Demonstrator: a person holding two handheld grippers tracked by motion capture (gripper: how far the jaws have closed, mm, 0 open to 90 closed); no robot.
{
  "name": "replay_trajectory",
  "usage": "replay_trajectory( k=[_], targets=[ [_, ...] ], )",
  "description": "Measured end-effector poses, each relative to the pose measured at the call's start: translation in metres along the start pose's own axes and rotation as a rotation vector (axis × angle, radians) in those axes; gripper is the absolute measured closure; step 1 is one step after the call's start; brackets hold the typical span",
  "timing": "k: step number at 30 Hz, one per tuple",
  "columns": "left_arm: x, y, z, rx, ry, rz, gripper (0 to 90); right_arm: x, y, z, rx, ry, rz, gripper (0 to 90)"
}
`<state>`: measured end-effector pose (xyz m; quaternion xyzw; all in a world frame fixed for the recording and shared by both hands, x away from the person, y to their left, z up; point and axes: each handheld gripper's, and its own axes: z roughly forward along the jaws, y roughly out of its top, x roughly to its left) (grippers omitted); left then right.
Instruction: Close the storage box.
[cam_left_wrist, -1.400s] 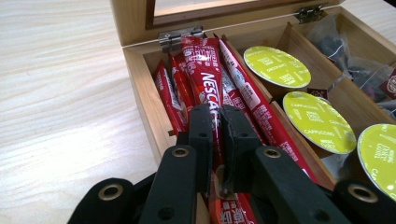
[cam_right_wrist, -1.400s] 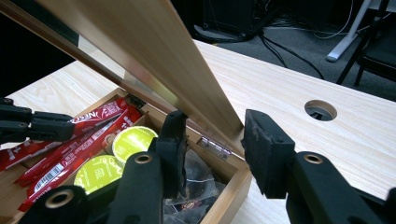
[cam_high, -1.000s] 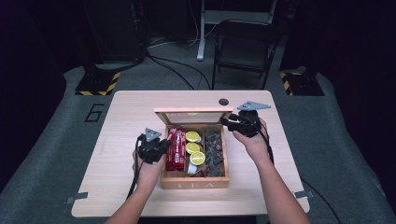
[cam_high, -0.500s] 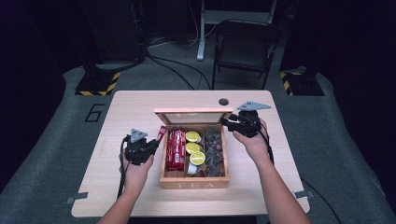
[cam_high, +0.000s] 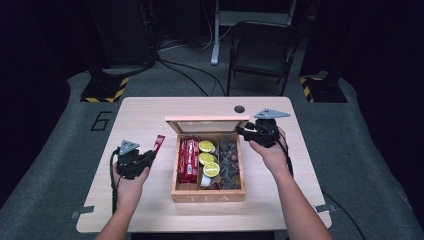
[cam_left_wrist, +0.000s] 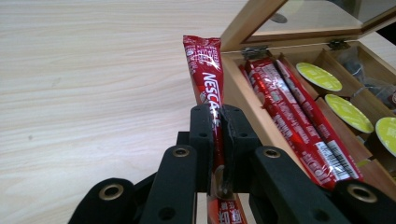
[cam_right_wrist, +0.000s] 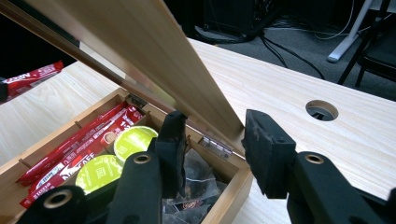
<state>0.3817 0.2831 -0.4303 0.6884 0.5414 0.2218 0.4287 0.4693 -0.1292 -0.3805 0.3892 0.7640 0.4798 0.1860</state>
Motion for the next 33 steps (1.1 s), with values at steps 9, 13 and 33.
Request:
replay_trajectory(
  k=[9,13,33],
  targets=[
    [0.024,-0.018,-0.014,-0.029,0.027,-0.024,83.1,0.001,-0.002,0.0,-0.004,-0.003,-0.01,59.0],
    [0.034,-0.027,-0.011,-0.015,0.043,-0.027,83.1,0.002,-0.002,0.0,-0.005,-0.006,-0.01,58.9],
    [0.068,-0.051,0.016,0.073,0.113,-0.05,83.0,0.003,-0.005,-0.001,-0.003,-0.005,-0.016,58.6]
  ],
)
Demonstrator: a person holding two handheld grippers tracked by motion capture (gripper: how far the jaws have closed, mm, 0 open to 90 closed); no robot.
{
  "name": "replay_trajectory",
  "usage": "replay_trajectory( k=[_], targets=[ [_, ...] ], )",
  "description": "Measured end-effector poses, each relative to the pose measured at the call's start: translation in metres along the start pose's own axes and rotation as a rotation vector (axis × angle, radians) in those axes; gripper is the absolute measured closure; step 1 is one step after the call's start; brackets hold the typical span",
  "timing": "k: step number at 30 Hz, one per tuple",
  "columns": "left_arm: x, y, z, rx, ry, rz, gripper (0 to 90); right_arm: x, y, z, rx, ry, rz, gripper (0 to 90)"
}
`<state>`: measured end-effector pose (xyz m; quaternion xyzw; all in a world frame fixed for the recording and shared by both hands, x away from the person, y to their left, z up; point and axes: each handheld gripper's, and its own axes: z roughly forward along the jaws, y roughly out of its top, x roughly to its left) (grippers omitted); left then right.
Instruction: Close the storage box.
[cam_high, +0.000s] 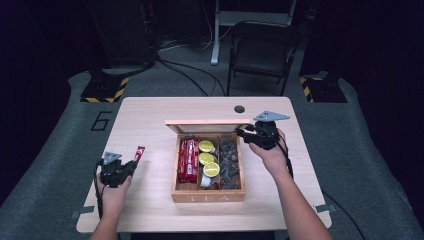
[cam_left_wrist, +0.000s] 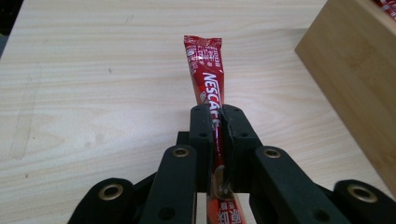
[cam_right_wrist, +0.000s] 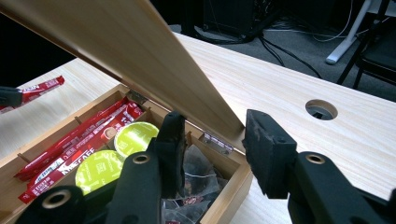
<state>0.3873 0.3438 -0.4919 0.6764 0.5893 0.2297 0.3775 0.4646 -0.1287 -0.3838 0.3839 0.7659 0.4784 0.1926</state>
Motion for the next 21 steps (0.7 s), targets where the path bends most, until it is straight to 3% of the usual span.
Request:
replay_trajectory(
  k=[9,11,16,21],
  targets=[
    [0.009,-0.008,0.014,0.063,0.03,-0.024,82.8,0.0,-0.001,0.0,0.0,0.003,-0.006,58.5],
    [0.01,-0.011,0.02,0.11,0.041,-0.023,82.0,0.0,-0.001,0.0,0.0,0.002,-0.008,58.5],
    [0.011,-0.013,0.024,0.108,0.046,-0.034,78.9,0.0,-0.001,0.0,0.002,0.002,-0.008,58.4],
    [0.011,-0.013,0.024,0.104,0.065,-0.016,75.3,0.0,-0.001,0.0,0.0,0.004,-0.008,58.3]
  ],
)
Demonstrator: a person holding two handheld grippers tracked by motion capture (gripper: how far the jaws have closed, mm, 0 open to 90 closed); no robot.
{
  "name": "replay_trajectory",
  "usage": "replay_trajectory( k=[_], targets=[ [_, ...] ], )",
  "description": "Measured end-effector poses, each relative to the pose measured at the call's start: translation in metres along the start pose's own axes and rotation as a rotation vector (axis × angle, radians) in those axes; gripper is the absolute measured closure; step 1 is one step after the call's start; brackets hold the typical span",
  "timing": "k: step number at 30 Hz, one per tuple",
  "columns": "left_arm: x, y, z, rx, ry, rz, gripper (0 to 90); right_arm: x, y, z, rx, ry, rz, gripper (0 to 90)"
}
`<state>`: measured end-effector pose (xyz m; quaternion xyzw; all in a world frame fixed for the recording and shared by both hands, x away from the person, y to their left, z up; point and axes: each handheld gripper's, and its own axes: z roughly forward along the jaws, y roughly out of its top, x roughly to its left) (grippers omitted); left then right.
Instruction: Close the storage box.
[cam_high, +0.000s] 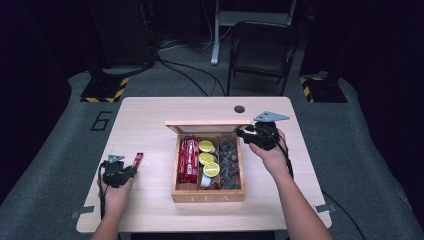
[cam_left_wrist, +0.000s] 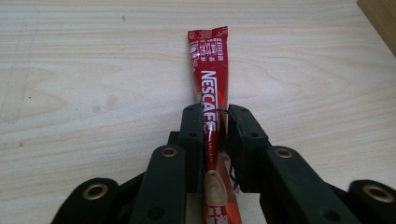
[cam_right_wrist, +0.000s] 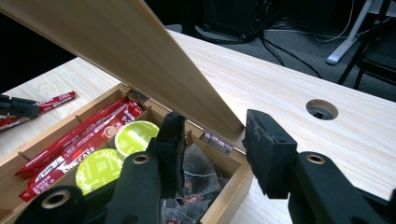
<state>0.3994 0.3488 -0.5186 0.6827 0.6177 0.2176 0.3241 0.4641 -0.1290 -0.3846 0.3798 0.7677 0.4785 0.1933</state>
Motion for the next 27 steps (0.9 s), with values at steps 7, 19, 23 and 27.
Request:
replay_trajectory(
  k=[7,19,23,27],
  targets=[
    [0.001,0.0,-0.002,-0.021,-0.01,-0.022,55.8,0.0,0.0,0.0,0.0,0.003,-0.001,57.8],
    [-0.005,0.003,-0.008,-0.061,0.014,-0.004,39.5,0.0,0.0,0.0,0.0,0.004,-0.001,57.4],
    [-0.009,0.005,-0.012,-0.066,-0.014,-0.003,39.2,0.0,0.0,0.0,0.0,0.002,-0.002,57.4],
    [-0.017,0.008,-0.016,-0.072,-0.008,0.046,39.1,0.001,0.0,0.0,0.0,0.0,-0.002,57.3]
  ],
)
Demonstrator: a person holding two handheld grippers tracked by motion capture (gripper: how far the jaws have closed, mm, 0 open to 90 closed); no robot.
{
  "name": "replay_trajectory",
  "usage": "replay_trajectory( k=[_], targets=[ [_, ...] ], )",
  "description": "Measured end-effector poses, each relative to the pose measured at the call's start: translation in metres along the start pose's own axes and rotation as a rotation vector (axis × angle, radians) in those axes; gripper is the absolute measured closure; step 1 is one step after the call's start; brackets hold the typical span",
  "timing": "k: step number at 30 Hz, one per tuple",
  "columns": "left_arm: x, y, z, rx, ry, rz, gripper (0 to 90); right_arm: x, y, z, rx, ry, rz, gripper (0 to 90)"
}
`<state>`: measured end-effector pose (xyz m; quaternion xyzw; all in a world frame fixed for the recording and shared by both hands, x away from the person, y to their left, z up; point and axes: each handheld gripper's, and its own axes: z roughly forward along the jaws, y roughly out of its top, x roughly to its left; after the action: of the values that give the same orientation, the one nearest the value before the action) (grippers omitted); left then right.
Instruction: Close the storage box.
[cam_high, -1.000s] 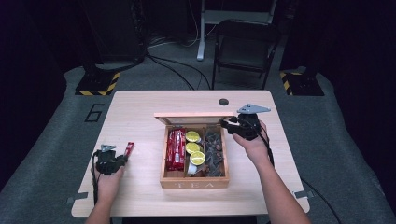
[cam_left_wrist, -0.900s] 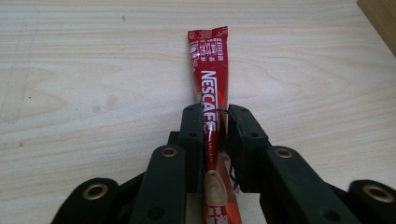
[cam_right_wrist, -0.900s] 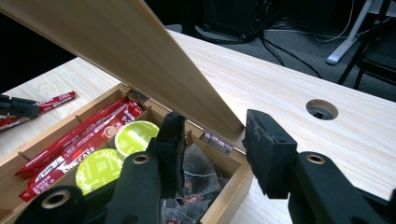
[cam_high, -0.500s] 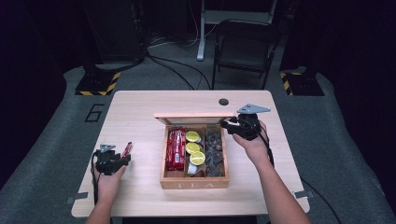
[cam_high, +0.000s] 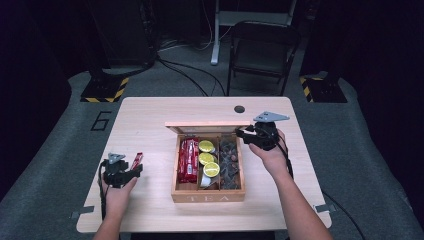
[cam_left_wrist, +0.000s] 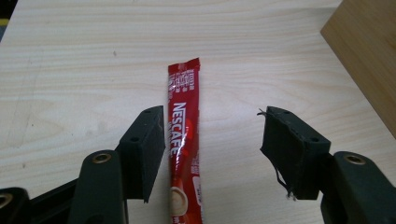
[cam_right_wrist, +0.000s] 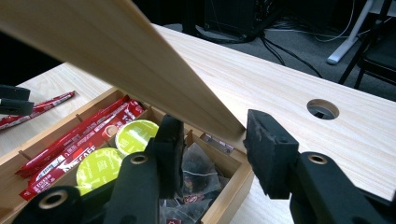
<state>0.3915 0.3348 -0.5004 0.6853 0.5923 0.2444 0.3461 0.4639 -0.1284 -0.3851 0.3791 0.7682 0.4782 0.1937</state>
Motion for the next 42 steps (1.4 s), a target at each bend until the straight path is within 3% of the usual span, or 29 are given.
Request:
replay_trajectory(
  k=[4,7,15,25,30,37,42],
  targets=[
    [-0.009,0.003,-0.002,-0.01,0.013,0.052,39.2,0.0,0.0,0.0,0.0,-0.001,-0.002,57.3],
    [-0.014,0.004,-0.005,-0.021,0.007,0.066,39.1,0.0,0.0,0.0,0.001,0.0,0.0,57.3],
    [-0.027,0.012,-0.017,-0.038,-0.07,0.067,39.3,0.0,0.0,0.0,0.0,0.003,0.0,57.2],
    [-0.038,0.025,-0.027,-0.052,-0.126,0.066,40.7,0.0,-0.001,0.0,0.002,0.003,0.001,57.0],
    [-0.049,0.041,-0.036,-0.067,-0.161,0.081,40.7,0.0,-0.001,0.0,0.003,0.005,-0.001,56.9],
    [-0.065,0.062,-0.045,-0.078,-0.187,0.133,41.1,0.0,-0.001,0.0,0.002,0.007,-0.003,56.8],
    [-0.078,0.086,-0.055,-0.093,-0.216,0.164,41.0,0.0,-0.001,0.0,0.002,0.007,-0.002,56.8]
  ],
)
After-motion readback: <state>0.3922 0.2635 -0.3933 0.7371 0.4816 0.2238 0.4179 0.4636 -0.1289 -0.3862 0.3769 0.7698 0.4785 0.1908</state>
